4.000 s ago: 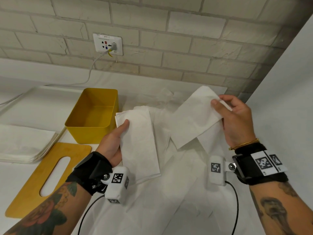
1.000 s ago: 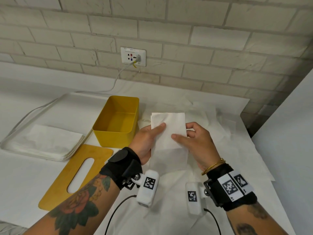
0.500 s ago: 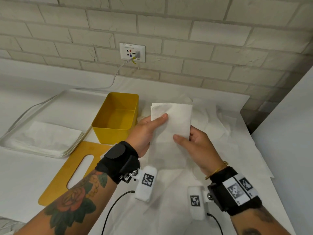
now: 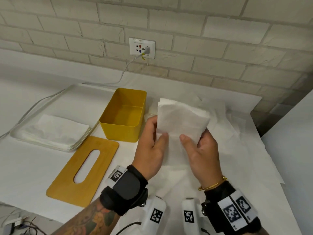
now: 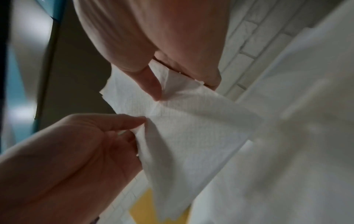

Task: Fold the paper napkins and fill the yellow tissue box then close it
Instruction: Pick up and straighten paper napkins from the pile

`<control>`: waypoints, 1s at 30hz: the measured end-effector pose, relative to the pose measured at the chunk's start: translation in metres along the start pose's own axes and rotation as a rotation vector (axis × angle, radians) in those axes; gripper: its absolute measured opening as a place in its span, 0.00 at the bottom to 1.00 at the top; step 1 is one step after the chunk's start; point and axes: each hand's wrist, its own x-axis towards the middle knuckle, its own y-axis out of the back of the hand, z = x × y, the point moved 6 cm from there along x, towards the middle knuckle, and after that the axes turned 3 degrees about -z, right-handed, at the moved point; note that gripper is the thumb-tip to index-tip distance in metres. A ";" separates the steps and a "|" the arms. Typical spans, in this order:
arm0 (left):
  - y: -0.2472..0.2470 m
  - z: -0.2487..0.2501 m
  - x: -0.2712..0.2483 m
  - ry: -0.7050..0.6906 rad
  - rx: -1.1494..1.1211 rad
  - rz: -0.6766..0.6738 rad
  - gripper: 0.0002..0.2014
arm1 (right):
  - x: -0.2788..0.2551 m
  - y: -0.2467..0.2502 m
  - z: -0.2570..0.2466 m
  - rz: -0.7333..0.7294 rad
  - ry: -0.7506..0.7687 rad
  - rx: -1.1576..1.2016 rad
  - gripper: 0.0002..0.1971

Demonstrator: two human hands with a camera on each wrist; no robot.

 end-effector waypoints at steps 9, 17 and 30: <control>-0.005 -0.033 -0.005 0.172 0.076 -0.132 0.28 | 0.000 0.001 0.014 0.026 -0.041 0.122 0.12; -0.005 -0.050 -0.015 0.355 0.125 -0.350 0.13 | 0.019 0.020 0.009 0.146 -0.157 0.454 0.08; 0.006 -0.004 0.036 0.183 -0.056 -0.181 0.14 | 0.016 0.004 0.009 -0.002 -0.140 0.294 0.10</control>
